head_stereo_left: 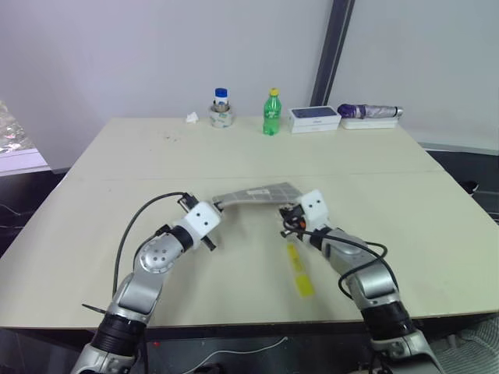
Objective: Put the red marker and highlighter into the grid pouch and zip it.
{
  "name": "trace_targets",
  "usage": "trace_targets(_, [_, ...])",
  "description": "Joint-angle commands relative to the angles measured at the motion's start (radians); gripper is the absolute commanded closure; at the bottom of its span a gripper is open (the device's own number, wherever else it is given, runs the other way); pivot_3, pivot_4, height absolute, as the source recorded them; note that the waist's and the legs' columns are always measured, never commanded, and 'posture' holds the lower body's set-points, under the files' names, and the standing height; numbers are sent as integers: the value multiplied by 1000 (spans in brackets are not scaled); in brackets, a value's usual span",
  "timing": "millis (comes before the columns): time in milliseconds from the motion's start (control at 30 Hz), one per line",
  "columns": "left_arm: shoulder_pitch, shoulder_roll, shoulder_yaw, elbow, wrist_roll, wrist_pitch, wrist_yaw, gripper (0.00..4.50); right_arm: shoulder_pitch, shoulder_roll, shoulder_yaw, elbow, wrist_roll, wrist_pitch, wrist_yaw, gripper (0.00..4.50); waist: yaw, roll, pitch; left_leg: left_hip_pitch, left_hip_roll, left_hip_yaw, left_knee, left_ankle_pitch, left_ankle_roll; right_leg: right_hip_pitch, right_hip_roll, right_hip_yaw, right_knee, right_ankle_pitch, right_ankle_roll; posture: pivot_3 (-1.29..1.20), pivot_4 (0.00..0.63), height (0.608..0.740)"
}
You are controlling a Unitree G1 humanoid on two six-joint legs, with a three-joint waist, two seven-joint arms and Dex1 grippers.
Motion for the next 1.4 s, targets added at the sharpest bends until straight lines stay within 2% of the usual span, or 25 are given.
trace_targets(33, [-4,-9,-22,-24,13,-21,4,4500,-37,16,52,16,-23,-35,41,4439,0,0,0,0,0,0,0,0,0,0,0,0,0,0,0,0,150,740])
trace_targets(300, [-31,-20,-43,2,29,-20,6,4500,-59,-43,256,-9,-140,-226,244,4439,1,0,0,0,-1,0,-1,0,0,-1,0,0,0,0,0,0,150,740])
trace_targets(833, [-31,-15,-51,18,72,-53,31,4500,-62,-10,227,10,-164,-321,284,4439,1,0,0,0,-2,0,-1,0,0,-1,0,0,0,0,0,0,150,740])
trace_targets(933, [-38,-18,-47,28,81,-59,44,4500,-54,-10,212,-3,-134,-323,316,3611,1,0,0,0,-1,0,-1,0,0,0,0,0,0,0,0,0,150,740])
trace_targets(1000, [-39,-18,-47,30,82,-61,47,4500,-47,-33,218,-1,-170,-368,313,2652,2,0,0,0,-2,0,-1,0,0,-1,0,0,0,0,0,0,150,740])
trace_targets(1167, [-44,-15,-33,27,101,-61,81,4500,13,-93,176,-61,-143,-357,340,50,4,0,0,0,-1,0,0,0,0,0,0,0,0,0,0,0,150,740])
trace_targets(1267, [-52,-8,-13,21,96,-62,96,4500,120,-180,64,-173,-72,-328,357,50,11,0,0,0,-1,0,0,0,0,0,-1,-1,-1,0,0,0,150,740])
trace_targets(1400, [-41,4,-6,33,102,-80,113,4500,218,-200,-74,-330,76,-209,337,50,11,0,0,0,0,0,-1,0,0,1,0,0,-2,0,0,0,150,740])
